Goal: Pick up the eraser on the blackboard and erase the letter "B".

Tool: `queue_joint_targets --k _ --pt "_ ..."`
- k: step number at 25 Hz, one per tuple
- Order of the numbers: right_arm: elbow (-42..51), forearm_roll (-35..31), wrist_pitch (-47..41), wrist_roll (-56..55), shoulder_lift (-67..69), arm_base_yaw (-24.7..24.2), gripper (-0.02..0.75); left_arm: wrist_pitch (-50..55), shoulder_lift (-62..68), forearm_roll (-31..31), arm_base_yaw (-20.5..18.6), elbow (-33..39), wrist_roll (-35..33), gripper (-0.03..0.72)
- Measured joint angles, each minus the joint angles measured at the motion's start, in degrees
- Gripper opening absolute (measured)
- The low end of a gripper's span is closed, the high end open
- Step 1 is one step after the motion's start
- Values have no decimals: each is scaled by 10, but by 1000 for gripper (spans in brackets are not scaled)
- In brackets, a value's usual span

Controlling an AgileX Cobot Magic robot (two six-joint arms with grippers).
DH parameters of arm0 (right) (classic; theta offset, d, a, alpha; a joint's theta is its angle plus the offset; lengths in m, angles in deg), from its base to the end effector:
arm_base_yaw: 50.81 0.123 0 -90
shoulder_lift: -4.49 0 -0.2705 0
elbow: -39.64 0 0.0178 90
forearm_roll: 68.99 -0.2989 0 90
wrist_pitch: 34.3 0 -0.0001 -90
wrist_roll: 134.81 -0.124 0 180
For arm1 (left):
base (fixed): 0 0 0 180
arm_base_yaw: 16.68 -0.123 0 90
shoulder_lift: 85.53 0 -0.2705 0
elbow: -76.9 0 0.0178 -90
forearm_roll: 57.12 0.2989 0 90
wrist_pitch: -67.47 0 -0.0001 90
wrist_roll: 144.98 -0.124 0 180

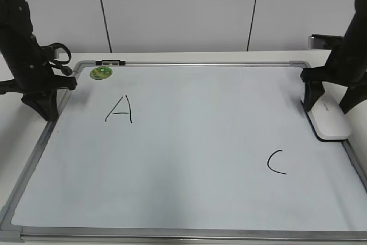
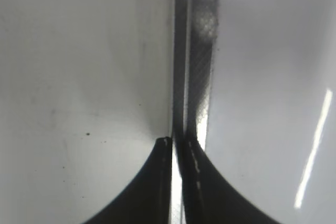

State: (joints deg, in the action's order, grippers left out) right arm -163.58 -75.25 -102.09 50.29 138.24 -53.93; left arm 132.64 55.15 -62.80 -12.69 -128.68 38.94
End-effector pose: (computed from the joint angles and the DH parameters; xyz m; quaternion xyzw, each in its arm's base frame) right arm 0.4770 -0.0135 0.1069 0.0026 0.9986 0.0497 0.0182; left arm 0.4851 -0.0450 0.0602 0.0203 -0.9988 0.0446 0.0054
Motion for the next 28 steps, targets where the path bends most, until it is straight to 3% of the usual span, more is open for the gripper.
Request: queue_joint_targets --k 6,8,10,14,16,22,28 --pt "-51 0 -15 -7 0 0 660 25 9 0 0 -26 0 27" --pt "-57 0 -16 -9 0 0 660 34 11 -1 0 -43 0 61" --pt "-59 0 -17 -10 0 0 660 39 6 -6 0 -63 0 146" --pt "-59 -6 -19 -11 0 0 637 40 -20 -11 1 -90 0 409" --pt "-59 -9 -19 -11 -1 0 608 41 -32 -11 1 -92 0 492" --pt "-52 -11 -20 -21 -47 0 561 45 -71 -10 1 -92 0 537" --pt "55 -10 -20 -24 -163 11 556 48 -149 36 19 -56 0 538"
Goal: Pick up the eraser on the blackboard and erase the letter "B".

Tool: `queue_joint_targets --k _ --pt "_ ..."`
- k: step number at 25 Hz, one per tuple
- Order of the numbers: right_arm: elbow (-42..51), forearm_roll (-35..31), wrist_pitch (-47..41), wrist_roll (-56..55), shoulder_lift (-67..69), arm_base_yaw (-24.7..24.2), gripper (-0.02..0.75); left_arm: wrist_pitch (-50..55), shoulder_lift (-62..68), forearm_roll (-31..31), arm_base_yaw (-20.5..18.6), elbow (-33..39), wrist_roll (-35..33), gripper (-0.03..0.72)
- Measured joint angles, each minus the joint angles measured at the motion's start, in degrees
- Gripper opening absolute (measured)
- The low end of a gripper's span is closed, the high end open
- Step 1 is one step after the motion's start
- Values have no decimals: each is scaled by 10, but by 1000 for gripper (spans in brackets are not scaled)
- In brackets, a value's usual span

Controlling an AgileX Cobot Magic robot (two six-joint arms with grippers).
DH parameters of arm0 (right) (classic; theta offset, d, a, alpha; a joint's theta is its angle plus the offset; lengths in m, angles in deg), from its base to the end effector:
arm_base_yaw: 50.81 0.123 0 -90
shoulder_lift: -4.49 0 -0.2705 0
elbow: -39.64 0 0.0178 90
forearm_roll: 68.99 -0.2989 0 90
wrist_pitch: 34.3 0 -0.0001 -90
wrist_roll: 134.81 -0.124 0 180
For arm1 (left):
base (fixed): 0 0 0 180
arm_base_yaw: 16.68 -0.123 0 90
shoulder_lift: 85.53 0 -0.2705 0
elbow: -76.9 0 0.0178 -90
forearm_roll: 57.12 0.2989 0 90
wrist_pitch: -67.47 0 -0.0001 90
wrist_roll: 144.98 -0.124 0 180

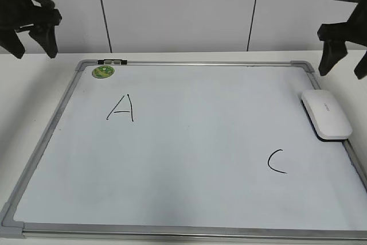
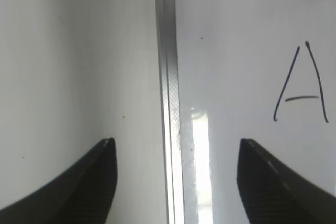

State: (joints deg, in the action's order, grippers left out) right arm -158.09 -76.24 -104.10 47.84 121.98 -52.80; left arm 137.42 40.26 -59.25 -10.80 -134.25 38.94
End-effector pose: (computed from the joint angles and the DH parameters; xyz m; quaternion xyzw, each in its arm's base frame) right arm 0.4452 -0.0008 0.2088 0.0106 0.9939 0.0574 0.0932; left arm 0.4874 -0.0545 0.2165 0.0130 0.9907 -0.0295 0.1320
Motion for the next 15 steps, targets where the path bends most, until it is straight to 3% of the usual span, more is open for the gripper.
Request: queue_joint_targets --k 6,15 --pt "160 0 63 0 -129 24 555 -14 -117 10 19 137 2 536" --pt "378 -18 185 -1 -301 80 555 -140 -327 27 81 388 17 533"
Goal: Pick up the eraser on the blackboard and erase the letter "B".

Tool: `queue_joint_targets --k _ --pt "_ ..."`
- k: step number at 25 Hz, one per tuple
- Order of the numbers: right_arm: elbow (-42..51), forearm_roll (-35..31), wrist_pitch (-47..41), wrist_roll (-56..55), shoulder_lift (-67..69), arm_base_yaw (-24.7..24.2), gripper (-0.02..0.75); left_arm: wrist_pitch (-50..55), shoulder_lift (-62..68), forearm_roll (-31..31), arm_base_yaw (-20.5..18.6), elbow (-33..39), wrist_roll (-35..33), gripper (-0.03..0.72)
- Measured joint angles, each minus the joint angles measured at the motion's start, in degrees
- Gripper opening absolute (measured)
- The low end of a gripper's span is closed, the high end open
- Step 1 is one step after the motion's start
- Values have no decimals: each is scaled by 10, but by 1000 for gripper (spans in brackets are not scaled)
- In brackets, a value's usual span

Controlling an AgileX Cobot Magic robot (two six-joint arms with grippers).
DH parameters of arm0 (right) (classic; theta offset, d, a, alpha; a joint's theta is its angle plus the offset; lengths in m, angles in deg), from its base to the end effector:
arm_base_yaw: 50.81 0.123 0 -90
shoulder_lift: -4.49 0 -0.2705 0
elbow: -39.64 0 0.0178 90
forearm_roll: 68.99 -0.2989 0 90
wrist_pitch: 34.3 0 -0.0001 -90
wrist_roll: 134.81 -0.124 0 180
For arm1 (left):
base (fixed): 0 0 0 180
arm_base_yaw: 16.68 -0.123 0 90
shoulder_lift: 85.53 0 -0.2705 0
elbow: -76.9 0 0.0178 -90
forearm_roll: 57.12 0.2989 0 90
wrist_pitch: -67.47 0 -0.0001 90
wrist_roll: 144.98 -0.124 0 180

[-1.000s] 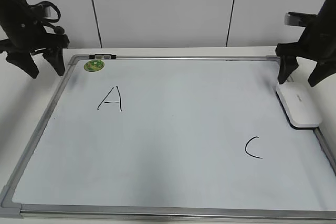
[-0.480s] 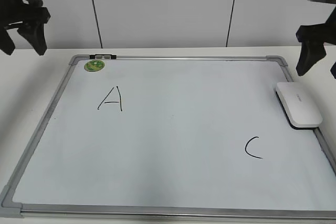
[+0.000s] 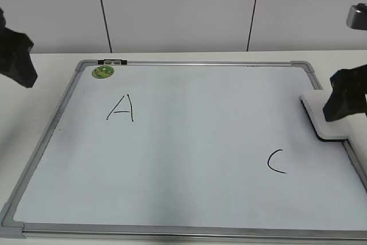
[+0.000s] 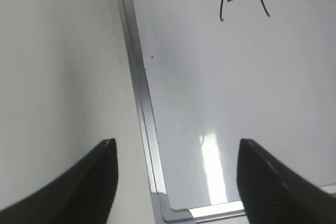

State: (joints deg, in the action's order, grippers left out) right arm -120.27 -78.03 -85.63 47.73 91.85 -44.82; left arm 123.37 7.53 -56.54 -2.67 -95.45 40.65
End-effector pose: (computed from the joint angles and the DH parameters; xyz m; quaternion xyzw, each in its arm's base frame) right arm 0.3198 0.0489 0.2061 -0.0359 0.9799 0.0750 0.1814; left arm 0.3501 -0.0863 0.2412 0.0735 0.9765 -0.0300 0.2005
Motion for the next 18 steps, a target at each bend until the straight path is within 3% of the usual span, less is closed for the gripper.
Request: queue_joint_targets --k 9,18 --pt "132 -5 23 0 -132 1 555 -66 -221 6 5 211 32 517" --pt "229 -5 -29 0 -349 1 554 -51 -450 7 5 339 35 500"
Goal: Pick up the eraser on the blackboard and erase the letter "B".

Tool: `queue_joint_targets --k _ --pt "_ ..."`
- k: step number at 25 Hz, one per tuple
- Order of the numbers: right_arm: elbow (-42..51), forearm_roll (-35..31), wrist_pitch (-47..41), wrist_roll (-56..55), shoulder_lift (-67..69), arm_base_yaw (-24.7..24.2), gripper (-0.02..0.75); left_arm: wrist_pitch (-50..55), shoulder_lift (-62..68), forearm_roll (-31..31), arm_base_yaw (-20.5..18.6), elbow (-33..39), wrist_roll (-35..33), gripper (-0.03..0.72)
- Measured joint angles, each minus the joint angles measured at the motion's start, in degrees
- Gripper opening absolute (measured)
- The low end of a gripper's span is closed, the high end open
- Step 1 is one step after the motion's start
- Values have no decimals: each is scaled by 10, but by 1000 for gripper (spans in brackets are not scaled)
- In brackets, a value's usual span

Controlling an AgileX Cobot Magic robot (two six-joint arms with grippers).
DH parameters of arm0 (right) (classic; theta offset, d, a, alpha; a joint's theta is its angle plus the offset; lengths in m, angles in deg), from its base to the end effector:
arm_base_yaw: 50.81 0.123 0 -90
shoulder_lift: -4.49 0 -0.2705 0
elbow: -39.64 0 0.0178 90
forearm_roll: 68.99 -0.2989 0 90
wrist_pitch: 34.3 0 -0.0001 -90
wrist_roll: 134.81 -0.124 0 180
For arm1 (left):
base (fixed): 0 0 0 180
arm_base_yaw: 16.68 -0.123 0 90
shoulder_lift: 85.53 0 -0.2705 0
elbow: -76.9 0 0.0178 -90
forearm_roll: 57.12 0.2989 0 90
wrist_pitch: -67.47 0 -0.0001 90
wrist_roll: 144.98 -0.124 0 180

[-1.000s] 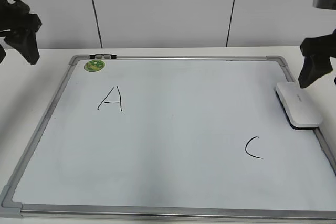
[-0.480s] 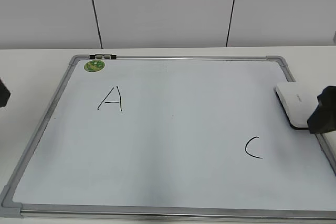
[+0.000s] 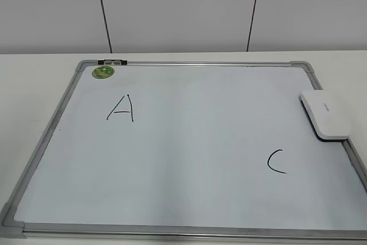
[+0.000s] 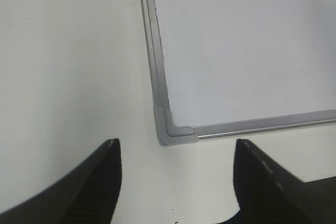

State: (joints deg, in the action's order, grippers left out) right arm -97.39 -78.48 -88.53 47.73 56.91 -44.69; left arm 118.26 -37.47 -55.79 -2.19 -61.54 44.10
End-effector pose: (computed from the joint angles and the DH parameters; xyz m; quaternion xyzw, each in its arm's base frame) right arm 0.1941 0.0375 0.2214 -0.0436 0.9612 0.0856 0.2586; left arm 0.1912 -0.0471 0.2484 0.0483 0.9396 -0.0584 0.3337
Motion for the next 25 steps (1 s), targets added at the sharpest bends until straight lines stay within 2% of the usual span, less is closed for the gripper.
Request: queue_joint_targets --k 6,10,17,25 --pt "43 0 -51 -1 -114 0 554 46 -151 17 0 26 0 495" --pt "44 23 -92 1 -189 0 554 72 -213 36 0 30 0 491" --pt "44 64 -123 1 -281 0 554 104 -249 42 0 47 -19 489" --pt "55 83 -116 1 -294 0 554 109 -250 42 0 53 -23 489"
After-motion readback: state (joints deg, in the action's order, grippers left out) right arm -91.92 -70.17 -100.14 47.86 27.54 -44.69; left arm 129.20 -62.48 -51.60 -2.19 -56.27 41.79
